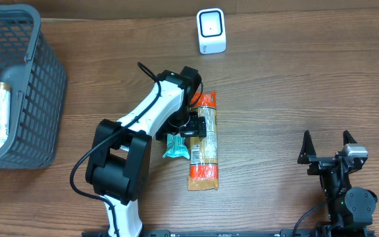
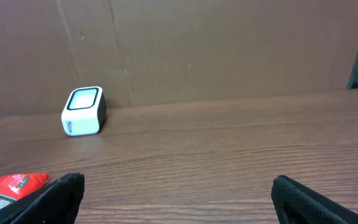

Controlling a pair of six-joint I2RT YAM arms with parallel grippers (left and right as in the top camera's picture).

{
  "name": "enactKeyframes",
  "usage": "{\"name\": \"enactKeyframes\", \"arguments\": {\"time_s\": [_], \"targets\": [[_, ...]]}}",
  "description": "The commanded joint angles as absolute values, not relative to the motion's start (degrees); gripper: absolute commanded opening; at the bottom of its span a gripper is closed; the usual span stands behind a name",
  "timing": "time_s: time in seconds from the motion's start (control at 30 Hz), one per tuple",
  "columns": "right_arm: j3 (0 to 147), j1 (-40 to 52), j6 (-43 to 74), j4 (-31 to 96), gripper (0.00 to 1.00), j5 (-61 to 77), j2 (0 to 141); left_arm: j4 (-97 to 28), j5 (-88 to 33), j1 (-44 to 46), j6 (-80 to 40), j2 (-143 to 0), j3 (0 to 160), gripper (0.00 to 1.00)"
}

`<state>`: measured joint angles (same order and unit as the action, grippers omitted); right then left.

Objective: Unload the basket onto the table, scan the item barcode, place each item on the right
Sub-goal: 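Carry the green pack to the table beside the spaghetti and release, then move the left gripper back into the basket toward the white tube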

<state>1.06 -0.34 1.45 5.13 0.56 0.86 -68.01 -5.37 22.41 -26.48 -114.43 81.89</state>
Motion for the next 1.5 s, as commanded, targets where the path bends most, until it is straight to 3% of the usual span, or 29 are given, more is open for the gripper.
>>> {"name": "enactKeyframes", "arguments": {"time_s": [0.0, 0.5, 0.7, 0.97, 1.23, 1.47], "targets": [[0.47, -0.45, 1.21, 4.82, 1.00, -0.10, 0.38, -69.32, -9.06, 22.04, -25.04, -113.47, 84.20, 0.99], [0.47, -0.45, 1.21, 4.80, 1.00, -0.12, 0.38, -85.95, 0.89, 21.98, -25.04, -112.88, 108.64, 1.00], [0.47, -0.45, 1.21, 4.82, 1.00, -0.10, 0.38, -87.18, 3.77, 19.00, -24.99, -111.83, 119.44, 1.00], [0.47, -0.45, 1.21, 4.82, 1.00, -0.12, 0.38, -89.67, 4.89, 7.14, -23.57, -108.95, 126.89, 1.00], [0.47, -0.45, 1.21, 4.82, 1.00, -0.10, 0.38, -86.32, 5.08, -5.76, -10.83, -104.42, 131.17, 1.00], [0.47, -0.45, 1.21, 4.82, 1.00, -0.10, 0.38, -81.60, 10.07, -18.09, -9.85, -102.48, 131.48, 1.00]]}}
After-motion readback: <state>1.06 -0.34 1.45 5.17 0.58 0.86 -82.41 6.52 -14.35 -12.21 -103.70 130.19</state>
